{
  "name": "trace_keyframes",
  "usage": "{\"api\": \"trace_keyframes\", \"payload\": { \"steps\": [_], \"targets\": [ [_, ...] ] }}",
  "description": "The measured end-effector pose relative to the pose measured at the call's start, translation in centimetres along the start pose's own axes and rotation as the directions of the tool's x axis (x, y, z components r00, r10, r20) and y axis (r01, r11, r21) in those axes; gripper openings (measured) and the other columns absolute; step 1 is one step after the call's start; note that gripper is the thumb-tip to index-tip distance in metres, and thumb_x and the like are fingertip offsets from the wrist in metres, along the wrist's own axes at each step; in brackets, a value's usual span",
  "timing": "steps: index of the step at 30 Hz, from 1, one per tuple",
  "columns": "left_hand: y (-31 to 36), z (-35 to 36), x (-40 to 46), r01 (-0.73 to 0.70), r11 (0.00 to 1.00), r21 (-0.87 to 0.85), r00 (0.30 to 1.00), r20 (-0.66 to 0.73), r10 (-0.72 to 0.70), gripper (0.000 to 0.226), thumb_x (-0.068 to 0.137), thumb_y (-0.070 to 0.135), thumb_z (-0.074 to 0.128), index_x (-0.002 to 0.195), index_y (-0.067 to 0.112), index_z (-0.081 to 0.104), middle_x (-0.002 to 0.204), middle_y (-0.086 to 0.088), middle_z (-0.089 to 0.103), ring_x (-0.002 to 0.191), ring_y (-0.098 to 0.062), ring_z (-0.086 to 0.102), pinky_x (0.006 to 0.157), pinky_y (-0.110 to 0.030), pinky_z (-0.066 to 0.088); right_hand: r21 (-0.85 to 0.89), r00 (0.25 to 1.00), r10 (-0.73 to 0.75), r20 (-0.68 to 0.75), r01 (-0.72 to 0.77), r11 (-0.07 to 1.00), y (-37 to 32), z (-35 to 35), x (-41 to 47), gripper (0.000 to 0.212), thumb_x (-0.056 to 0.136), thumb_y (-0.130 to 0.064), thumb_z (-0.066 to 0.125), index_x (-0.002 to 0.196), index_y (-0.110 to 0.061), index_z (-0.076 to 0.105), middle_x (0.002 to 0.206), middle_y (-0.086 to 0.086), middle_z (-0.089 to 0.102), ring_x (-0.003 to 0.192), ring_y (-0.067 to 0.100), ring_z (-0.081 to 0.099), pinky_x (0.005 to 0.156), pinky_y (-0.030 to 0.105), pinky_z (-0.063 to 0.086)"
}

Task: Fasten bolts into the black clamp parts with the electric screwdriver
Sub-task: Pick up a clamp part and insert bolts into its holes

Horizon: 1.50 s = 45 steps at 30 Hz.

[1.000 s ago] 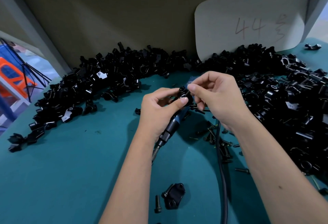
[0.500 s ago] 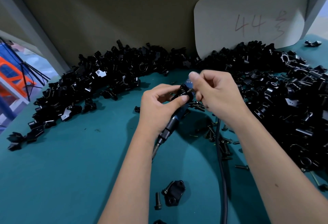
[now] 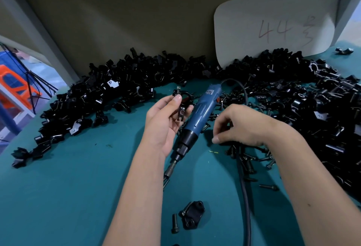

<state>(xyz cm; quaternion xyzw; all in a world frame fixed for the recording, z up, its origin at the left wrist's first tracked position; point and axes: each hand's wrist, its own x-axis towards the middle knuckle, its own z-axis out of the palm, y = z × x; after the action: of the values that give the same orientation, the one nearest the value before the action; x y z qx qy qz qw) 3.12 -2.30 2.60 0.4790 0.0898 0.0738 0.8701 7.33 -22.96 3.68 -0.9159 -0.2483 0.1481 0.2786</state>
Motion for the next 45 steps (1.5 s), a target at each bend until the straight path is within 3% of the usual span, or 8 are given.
{"api": "trace_keyframes", "payload": {
  "steps": [4,8,10,17,30,35,40,45],
  "targets": [
    [-0.2,0.2,0.0,-0.011,0.998,0.055,1.000,0.027,0.010,0.022,0.084,-0.002,0.077,0.099,0.009,0.066,0.085,-0.007,0.075,0.077,-0.022,0.074,0.072,-0.025,0.061,0.367,0.957,0.018,-0.291,0.094,0.925,-0.2,-0.1,0.1,0.007,0.093,-0.016,0.078,0.091,-0.022,0.076,0.066,-0.005,0.070,0.053,0.008,0.061,0.050,0.018,0.049],
    [-0.4,0.6,-0.1,-0.033,0.998,0.053,0.996,0.085,0.028,0.037,0.067,-0.001,0.082,0.099,0.006,0.066,0.081,-0.012,0.071,0.069,-0.020,0.072,0.065,-0.025,0.059,0.690,0.850,0.107,-0.516,0.338,0.640,-1.7,0.2,0.4,0.012,0.098,0.001,0.067,0.098,-0.006,0.077,0.076,0.016,0.071,0.059,0.020,0.070,0.052,0.024,0.054],
    [-0.5,0.7,-0.1,-0.032,0.999,0.043,0.994,0.111,0.027,0.041,0.064,0.000,0.083,0.101,0.005,0.067,0.082,-0.013,0.069,0.069,-0.020,0.073,0.064,-0.025,0.060,0.718,0.813,0.144,-0.564,0.397,0.571,-2.5,0.5,0.4,0.009,0.094,0.000,0.072,0.097,-0.006,0.077,0.081,0.016,0.075,0.065,0.022,0.074,0.052,0.024,0.054],
    [-0.7,0.8,-0.2,-0.044,0.995,0.084,0.983,0.181,0.029,0.035,0.065,0.000,0.084,0.096,0.008,0.070,0.078,-0.009,0.070,0.067,-0.019,0.072,0.065,-0.025,0.060,0.605,0.723,0.143,-0.676,0.434,0.667,-3.3,1.3,0.8,0.009,0.085,-0.017,0.086,0.086,-0.020,0.078,0.076,0.001,0.078,0.071,0.017,0.076,0.051,0.021,0.051],
    [-0.4,0.8,-0.4,-0.037,0.992,0.117,0.976,0.216,0.011,0.032,0.067,0.002,0.086,0.094,0.010,0.071,0.077,-0.007,0.071,0.067,-0.017,0.071,0.065,-0.024,0.060,0.502,0.733,0.048,-0.679,0.415,0.758,-3.0,1.9,1.2,0.013,0.085,-0.017,0.086,0.079,-0.021,0.075,0.074,-0.006,0.074,0.066,0.006,0.067,0.056,0.020,0.052],
    [0.0,0.7,-0.5,-0.012,0.998,0.063,0.970,0.243,-0.004,0.026,0.069,0.003,0.087,0.089,0.013,0.074,0.080,-0.007,0.073,0.069,-0.016,0.072,0.065,-0.024,0.059,0.719,0.826,0.114,-0.553,0.403,0.565,-3.3,1.5,1.0,0.012,0.097,-0.017,0.073,0.089,-0.008,0.076,0.081,0.011,0.068,0.074,0.020,0.060,0.056,0.024,0.051],
    [-0.2,1.3,-0.6,0.030,1.000,0.006,0.961,0.276,-0.031,0.024,0.077,0.000,0.078,0.097,0.009,0.069,0.081,-0.008,0.070,0.067,-0.014,0.070,0.067,-0.021,0.058,0.793,0.883,0.056,-0.467,0.390,0.468,-3.6,1.3,0.6,0.012,0.099,-0.017,0.069,0.097,-0.016,0.081,0.094,0.002,0.076,0.084,0.018,0.066,0.074,0.046,0.055],
    [-0.6,1.7,-0.6,-0.003,0.999,0.047,0.957,0.291,-0.011,0.022,0.077,0.000,0.078,0.094,0.011,0.069,0.081,-0.005,0.070,0.071,-0.013,0.070,0.070,-0.021,0.058,0.782,0.821,0.166,-0.546,0.429,0.451,-4.3,1.6,0.8,0.023,0.086,-0.017,0.083,0.070,-0.016,0.066,0.069,0.004,0.065,0.059,0.010,0.057,0.054,0.023,0.047]
  ]
}}
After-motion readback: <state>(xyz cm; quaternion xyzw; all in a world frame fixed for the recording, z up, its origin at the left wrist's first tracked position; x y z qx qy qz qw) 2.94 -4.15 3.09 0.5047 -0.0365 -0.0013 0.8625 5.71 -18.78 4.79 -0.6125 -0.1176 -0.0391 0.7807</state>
